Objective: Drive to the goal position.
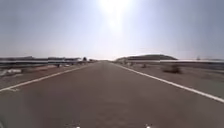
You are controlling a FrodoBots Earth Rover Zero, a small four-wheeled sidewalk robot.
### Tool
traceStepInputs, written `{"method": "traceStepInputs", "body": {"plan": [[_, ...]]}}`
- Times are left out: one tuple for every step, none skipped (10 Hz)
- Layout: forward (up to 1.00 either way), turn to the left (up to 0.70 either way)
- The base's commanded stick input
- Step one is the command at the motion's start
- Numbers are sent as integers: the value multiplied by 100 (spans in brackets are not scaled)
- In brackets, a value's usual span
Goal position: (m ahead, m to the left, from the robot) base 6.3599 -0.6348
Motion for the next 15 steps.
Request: {"method": "traceStepInputs", "body": {"plan": [[70,0],[70,0],[70,0],[70,0],[70,0],[70,0],[70,0],[70,0],[70,0],[70,0],[70,0],[70,0],[70,0],[70,0],[70,0]]}}
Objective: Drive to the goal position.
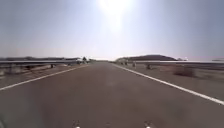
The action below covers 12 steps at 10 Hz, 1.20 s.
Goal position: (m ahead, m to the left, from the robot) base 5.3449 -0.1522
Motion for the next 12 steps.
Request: {"method": "traceStepInputs", "body": {"plan": [[70,0],[70,0],[70,0],[70,0],[70,0],[70,0],[70,0],[70,0],[70,0],[70,0],[70,0],[70,0]]}}
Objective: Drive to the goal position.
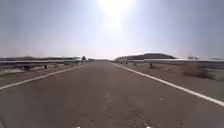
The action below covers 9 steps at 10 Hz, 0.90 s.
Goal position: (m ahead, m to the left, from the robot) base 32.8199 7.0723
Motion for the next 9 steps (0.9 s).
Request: {"method": "traceStepInputs", "body": {"plan": [[70,0],[70,0],[70,0],[70,0],[70,0],[70,0],[70,0],[70,0],[70,0]]}}
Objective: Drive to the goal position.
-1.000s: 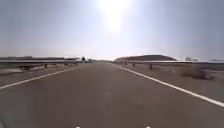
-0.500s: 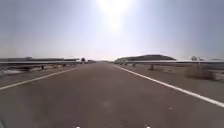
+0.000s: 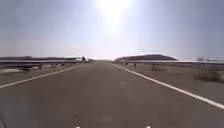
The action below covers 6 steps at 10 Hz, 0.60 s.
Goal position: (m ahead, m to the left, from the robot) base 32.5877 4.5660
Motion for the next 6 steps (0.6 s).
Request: {"method": "traceStepInputs", "body": {"plan": [[70,0],[70,0],[70,0],[70,0],[70,0],[70,0]]}}
